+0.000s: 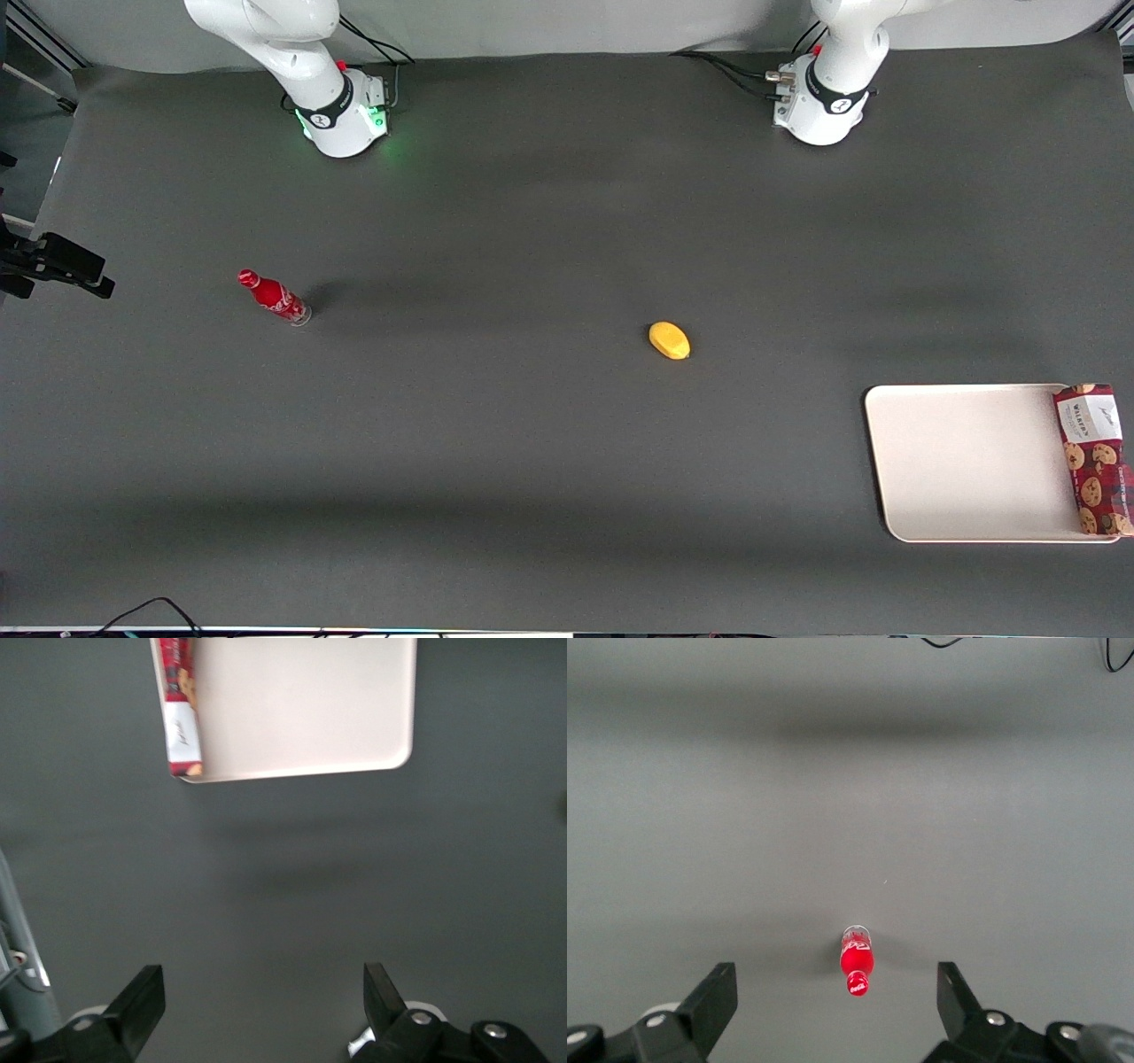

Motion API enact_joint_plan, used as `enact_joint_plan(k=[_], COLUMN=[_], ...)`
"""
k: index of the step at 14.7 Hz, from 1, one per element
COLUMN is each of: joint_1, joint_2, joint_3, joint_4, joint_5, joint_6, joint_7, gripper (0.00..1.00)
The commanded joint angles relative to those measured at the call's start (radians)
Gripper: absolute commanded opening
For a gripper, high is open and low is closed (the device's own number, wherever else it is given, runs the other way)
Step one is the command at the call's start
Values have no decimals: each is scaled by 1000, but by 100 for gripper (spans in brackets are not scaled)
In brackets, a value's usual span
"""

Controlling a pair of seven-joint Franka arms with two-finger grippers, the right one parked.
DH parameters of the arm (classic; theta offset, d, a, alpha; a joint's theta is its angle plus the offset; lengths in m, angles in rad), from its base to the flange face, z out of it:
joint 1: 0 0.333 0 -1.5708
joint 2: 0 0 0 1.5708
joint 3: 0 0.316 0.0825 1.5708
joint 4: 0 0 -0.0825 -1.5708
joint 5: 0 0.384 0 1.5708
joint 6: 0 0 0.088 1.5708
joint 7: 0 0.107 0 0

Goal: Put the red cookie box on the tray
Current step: 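Open the left gripper and raise it away from the box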

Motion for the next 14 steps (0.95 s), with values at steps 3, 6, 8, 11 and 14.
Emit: enact_joint_plan(k=[3, 6, 8, 11, 14], joint_1=[-30, -30, -30, -31, -33], joint_2=[-442, -599, -679, -682, -638], joint_3=[-286, -398, -444, -478, -481], joint_4=[-477, -716, -868, -874, -811], joint_5=[70, 65, 58, 54, 59], joint_6=[33, 168, 298, 324, 302], joint_7=[-320, -440, -469, -481, -462], gripper=[100, 100, 100, 100, 100])
